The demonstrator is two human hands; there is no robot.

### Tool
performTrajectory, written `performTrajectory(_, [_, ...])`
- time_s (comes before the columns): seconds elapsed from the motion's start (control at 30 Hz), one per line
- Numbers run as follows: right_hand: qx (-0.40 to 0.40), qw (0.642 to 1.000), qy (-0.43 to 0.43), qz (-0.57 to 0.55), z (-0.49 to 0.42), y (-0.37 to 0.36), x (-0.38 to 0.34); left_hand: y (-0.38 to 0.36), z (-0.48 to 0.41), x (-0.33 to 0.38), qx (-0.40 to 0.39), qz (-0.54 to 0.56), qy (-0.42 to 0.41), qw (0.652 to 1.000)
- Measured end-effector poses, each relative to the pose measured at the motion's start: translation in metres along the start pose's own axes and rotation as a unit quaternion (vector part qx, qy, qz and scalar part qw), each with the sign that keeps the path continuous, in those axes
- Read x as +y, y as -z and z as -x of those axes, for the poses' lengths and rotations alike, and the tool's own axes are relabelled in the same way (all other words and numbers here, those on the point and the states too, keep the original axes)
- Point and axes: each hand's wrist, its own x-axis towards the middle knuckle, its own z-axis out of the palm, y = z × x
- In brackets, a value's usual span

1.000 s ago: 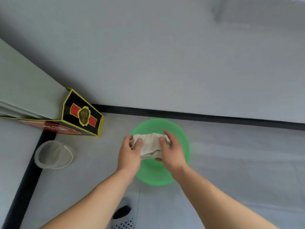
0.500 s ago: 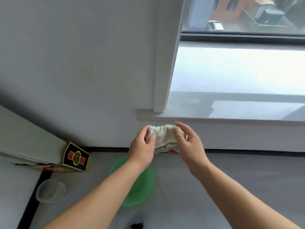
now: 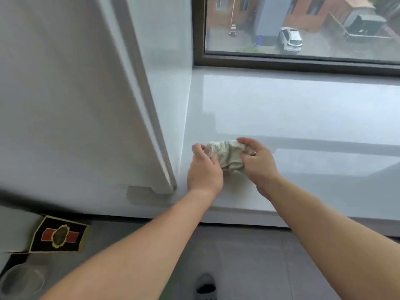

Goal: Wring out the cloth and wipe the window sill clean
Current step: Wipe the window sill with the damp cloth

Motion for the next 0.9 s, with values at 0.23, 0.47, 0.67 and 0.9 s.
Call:
performTrajectory(0.23, [-0.048,0.977,0.05,0.2,-0.079,0.033,0.016,-0.028,-0.068,0.016,0.092,-0.068,-0.01,0.993])
performTrajectory(0.47, [-0.146,0.87,0.326,0.34,-0.114,0.03,0.006,-0.035,-0.109,0.03,0.102,0.058,0.073,0.99])
performTrajectory(0.67, [-0.239,0.825,0.373,0.35,-0.193,0.009,-0.007,-0.039,-0.168,0.043,0.153,0.173,0.109,0.967])
performTrajectory(0.9, [-0.299,0.64,0.48,0.52,-0.254,-0.006,-0.013,-0.027,-0.2,0.05,0.094,0.156,0.043,0.982])
